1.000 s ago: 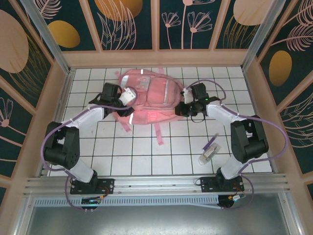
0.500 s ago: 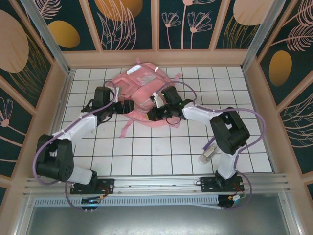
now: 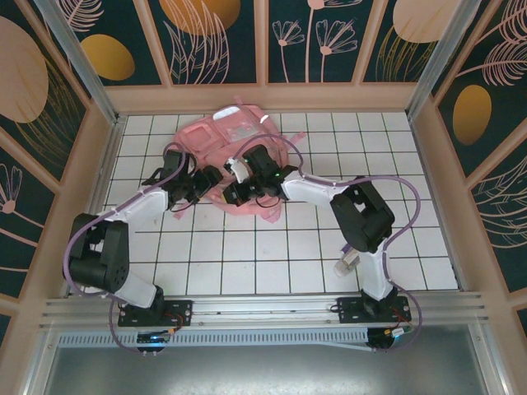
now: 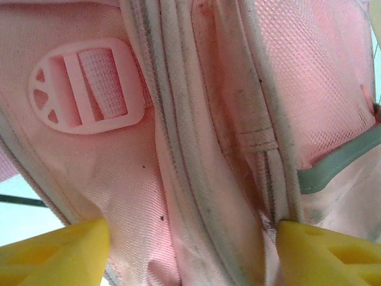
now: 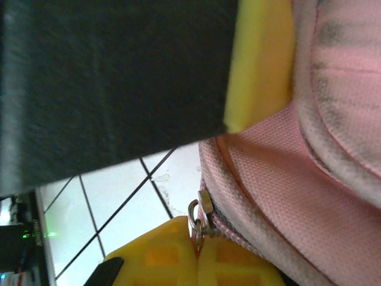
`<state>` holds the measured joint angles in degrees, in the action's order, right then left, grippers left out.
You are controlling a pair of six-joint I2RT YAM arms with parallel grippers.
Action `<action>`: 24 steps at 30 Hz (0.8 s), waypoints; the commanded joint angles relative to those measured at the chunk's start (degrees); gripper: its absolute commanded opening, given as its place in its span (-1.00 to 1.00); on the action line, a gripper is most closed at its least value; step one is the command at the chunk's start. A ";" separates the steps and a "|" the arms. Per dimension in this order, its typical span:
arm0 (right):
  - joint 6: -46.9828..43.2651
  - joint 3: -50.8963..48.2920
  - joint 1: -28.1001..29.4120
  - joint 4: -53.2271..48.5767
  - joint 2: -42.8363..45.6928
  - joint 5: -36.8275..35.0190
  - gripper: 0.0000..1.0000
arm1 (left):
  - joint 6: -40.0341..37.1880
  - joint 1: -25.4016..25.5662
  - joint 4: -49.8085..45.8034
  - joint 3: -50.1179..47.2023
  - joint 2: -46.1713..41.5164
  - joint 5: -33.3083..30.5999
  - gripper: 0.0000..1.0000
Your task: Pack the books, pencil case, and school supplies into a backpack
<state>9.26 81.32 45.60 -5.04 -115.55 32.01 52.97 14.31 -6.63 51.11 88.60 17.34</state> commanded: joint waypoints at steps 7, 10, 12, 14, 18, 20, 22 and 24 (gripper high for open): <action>4.60 -0.53 -2.39 -5.56 2.67 -2.95 -1.00 | -2.55 0.00 -1.05 4.30 2.74 -12.41 -1.00; 9.50 -5.72 -7.92 -6.07 6.20 1.19 -1.00 | -6.92 -0.04 -1.79 4.26 2.40 -15.36 -1.00; 11.59 -9.11 -11.96 -6.49 8.24 3.30 -1.00 | -9.32 -0.15 -1.71 4.26 2.37 -15.80 -1.00; 11.78 -11.54 -15.81 -7.71 9.19 3.67 -1.00 | -11.67 -0.15 -1.72 4.27 2.37 -15.75 -1.00; 8.59 -12.03 -22.37 -11.15 7.55 0.74 -1.00 | -18.54 -0.29 -1.56 4.26 2.19 -14.46 -1.00; 6.84 -10.94 -23.77 -11.73 6.70 -1.59 -1.00 | -23.56 -0.56 -2.07 6.99 2.44 -12.08 -1.00; 4.24 -9.43 -23.66 -12.15 6.22 -3.52 -1.00 | -26.76 -1.12 -4.13 9.04 3.28 -12.28 -1.00; 2.52 -8.22 -22.60 -12.41 6.29 -2.59 -1.00 | -27.54 -2.57 -5.12 10.77 4.47 -14.29 -1.00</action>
<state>15.29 71.26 23.64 -12.67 -108.81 34.33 33.36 15.29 -10.15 58.24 92.05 9.08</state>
